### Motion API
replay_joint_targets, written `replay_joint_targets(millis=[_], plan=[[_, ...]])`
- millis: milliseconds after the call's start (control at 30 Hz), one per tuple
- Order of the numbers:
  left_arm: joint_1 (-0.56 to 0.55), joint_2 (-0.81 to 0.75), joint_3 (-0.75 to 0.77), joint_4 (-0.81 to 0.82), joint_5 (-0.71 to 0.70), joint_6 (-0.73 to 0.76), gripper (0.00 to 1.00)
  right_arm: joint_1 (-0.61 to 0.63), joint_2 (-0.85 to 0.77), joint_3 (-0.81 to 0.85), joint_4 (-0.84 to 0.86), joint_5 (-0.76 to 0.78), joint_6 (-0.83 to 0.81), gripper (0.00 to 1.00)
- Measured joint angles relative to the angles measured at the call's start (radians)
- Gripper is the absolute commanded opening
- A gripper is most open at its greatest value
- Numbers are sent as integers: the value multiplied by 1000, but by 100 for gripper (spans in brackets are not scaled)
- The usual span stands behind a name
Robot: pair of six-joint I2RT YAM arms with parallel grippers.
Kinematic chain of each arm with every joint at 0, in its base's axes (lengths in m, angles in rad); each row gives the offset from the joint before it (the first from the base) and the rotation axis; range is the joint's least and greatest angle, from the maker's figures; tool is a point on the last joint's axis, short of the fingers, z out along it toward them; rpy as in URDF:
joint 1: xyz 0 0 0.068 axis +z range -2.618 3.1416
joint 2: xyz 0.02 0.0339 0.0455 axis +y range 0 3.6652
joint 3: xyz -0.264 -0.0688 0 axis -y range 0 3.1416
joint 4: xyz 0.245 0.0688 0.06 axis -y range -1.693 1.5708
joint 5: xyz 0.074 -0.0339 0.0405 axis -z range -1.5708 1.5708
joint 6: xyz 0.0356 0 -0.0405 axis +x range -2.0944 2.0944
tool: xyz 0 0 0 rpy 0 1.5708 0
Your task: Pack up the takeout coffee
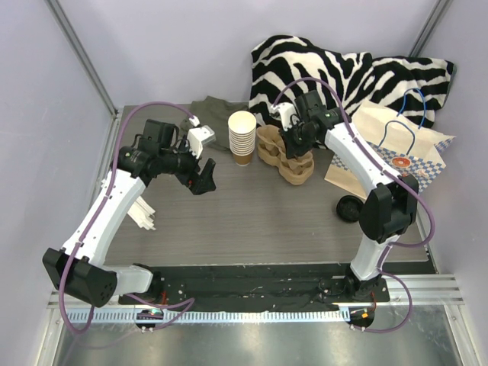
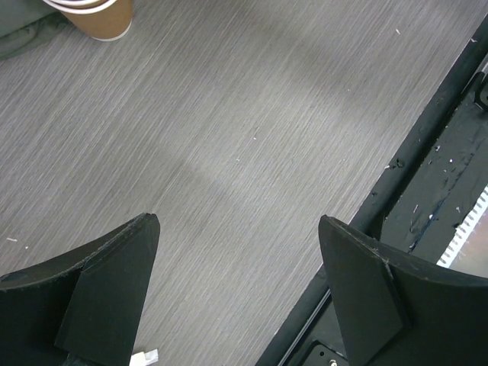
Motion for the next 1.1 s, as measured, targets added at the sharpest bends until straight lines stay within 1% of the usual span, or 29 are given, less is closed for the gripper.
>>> replay_joint_targets(millis=[167,333,400,533,600,700,833,900,1000,1100], plan=[[0,0,0,0,0,-21,91,0,-44,-6,-39,-13,2,1],[22,1,7,-3,1,-57,92,0,-186,-68,-99,-26,-3,1],[60,6,25,-7,13,-82,92,3,-239,-94,-129,-37,-9,1],[191,16,71,-4,64,-156,92,35,-327,-145,-200,-65,-31,1],[246,16,84,0,82,-191,92,79,-357,-170,-230,-85,-45,1],[287,16,96,0,101,-222,92,160,-376,-195,-246,-101,-56,1],[333,16,98,-6,121,-243,92,298,-364,-198,-237,-109,-68,1],[370,16,99,-19,135,-260,92,371,-332,-179,-222,-102,-81,1],[454,16,99,-34,162,-290,92,461,-224,-110,-167,-85,-116,1],[543,24,110,-58,192,-311,91,513,-97,-41,-96,-65,-156,1]])
